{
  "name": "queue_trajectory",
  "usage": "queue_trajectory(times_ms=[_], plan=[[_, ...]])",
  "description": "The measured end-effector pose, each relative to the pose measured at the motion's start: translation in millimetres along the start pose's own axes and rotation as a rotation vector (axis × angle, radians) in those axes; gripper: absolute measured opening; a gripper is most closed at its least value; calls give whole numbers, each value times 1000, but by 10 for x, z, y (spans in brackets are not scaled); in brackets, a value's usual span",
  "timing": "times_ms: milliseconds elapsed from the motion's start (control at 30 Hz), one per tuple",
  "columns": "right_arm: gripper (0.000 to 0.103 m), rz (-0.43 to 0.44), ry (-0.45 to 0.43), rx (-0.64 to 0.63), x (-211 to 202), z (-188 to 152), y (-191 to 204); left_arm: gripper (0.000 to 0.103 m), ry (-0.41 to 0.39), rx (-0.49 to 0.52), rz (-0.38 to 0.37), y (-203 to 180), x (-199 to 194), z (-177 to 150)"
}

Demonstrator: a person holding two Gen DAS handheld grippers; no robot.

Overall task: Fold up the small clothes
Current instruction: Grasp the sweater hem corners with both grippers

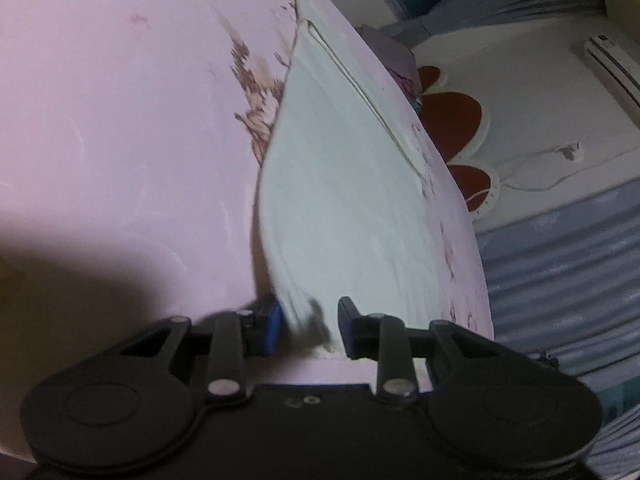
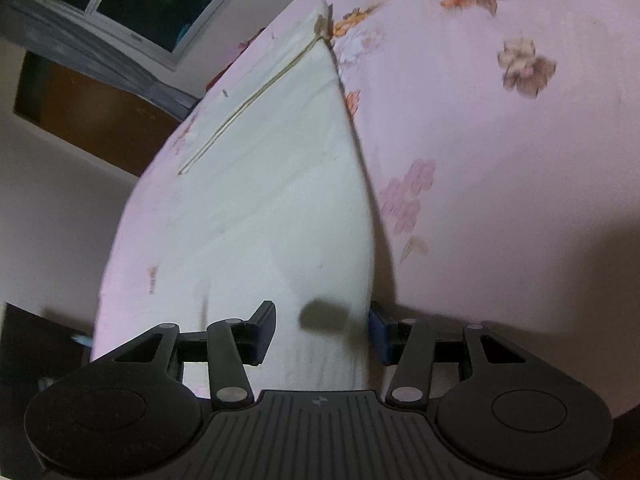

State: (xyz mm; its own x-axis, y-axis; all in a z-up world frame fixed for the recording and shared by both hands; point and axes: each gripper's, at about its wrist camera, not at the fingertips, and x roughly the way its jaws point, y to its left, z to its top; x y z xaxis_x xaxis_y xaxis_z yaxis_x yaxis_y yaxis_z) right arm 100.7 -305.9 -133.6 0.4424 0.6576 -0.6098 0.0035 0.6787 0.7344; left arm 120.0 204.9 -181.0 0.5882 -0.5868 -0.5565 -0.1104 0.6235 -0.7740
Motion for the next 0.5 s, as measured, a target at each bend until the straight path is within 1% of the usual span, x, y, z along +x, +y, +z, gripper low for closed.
queue_trajectory(times_ms=[67, 100, 167, 200, 333, 433, 500], plan=[[49, 29, 1, 27, 26, 11, -11, 25, -2, 6, -3, -32, 77, 34], [39, 48, 0, 46, 44, 26, -24, 24, -4, 9, -1, -45, 116, 56], [26, 69, 12, 75, 101, 58, -55, 22, -7, 13, -1, -64, 187, 96], [24, 69, 16, 84, 124, 72, -68, 22, -8, 14, -2, -72, 193, 98], [24, 88, 9, 102, 102, 94, -96, 22, -23, 24, 14, -116, 172, 77], [24, 104, 13, 110, 46, 40, -154, 22, -49, 6, 26, -55, 93, 23], [24, 110, 15, 112, 21, -10, -187, 18, -58, -2, 35, -35, 72, 7]])
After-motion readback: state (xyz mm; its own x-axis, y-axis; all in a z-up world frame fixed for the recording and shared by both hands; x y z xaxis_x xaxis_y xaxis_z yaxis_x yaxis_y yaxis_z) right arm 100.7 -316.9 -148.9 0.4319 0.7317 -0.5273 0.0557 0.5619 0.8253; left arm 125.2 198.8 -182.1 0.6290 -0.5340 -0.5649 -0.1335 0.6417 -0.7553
